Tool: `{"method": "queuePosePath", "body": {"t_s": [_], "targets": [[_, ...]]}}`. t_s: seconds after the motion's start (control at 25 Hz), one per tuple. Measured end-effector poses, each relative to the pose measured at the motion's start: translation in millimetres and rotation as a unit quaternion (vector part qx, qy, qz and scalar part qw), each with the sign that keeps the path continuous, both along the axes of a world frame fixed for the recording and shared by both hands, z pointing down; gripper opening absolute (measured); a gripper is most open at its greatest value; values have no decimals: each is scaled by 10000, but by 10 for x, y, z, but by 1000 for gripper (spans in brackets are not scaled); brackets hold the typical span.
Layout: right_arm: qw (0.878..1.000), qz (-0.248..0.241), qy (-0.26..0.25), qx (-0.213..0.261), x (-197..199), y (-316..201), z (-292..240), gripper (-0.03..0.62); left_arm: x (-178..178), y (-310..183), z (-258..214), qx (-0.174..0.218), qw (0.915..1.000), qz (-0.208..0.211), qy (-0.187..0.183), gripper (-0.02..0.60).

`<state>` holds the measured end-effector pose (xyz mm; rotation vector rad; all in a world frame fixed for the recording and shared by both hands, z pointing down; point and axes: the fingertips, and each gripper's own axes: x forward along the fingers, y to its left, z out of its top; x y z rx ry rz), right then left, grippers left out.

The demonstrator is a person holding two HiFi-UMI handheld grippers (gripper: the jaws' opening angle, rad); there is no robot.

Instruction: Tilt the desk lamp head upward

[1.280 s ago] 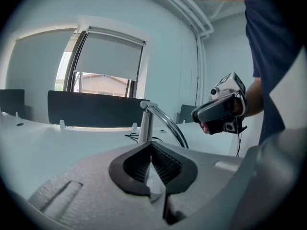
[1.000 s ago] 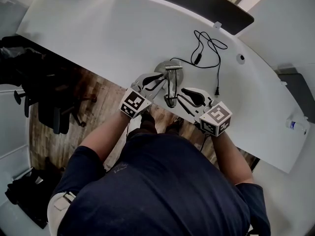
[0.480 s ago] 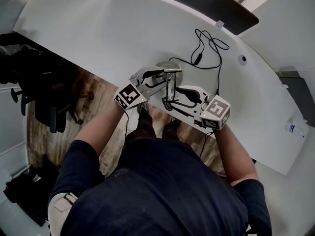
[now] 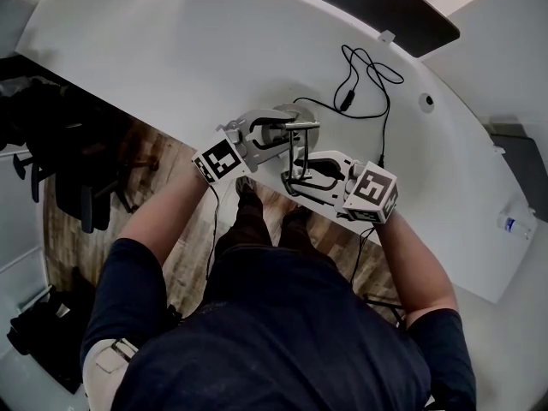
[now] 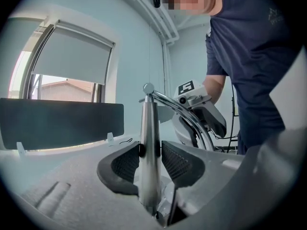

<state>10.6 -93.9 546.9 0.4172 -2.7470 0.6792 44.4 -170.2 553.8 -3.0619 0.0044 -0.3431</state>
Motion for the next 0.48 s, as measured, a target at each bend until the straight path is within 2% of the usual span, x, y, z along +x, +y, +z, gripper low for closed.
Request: {"method": "queuePosePath", "body": {"t_s": [0.2,0.48], "targets": [[10000,28,61,66,-3,-30,86,71,41,-9,9,79,9999,115,-30,141],[9994,96,22,-325,-3,-27,83,66,63,-4,51,124,9998,-39,-123,140]]}}
